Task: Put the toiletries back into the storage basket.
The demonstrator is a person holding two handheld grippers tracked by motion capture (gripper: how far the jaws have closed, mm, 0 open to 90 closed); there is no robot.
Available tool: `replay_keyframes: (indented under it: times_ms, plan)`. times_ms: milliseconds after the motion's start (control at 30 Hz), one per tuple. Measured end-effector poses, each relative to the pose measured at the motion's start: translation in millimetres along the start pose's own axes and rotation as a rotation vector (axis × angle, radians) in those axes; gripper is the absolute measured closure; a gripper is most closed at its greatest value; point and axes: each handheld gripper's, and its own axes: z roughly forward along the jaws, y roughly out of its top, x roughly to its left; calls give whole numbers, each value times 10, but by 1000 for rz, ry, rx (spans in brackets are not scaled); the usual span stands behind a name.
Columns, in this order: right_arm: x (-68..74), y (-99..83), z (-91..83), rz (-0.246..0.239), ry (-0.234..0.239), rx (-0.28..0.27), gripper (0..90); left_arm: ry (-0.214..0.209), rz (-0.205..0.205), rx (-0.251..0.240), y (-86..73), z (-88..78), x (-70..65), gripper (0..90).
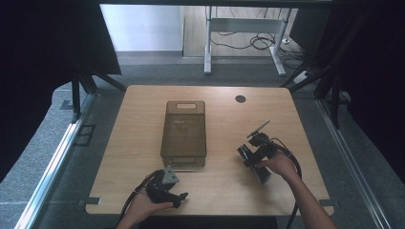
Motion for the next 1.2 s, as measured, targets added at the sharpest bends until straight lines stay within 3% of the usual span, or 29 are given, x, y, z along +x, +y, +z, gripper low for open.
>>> replay_keyframes:
  times_ms: [233,333,533,767,1200]
  plan:
    - [34,39,-56,0,21,-22,453,-1,3,1,2,5,-12,212]
    - [25,68,-53,13,37,-34,453,-3,24,17,-1,25,-27,206]
    - [40,89,-46,11,42,-39,454,-28,25,-6,25,-14,-59,209]
    - [88,123,-75,13,57,-61,454,-23,22,1,19,-4,-55,208]
    - [231,195,-62,-33,66,-57,454,-32,23,22,3,49,-46,207]
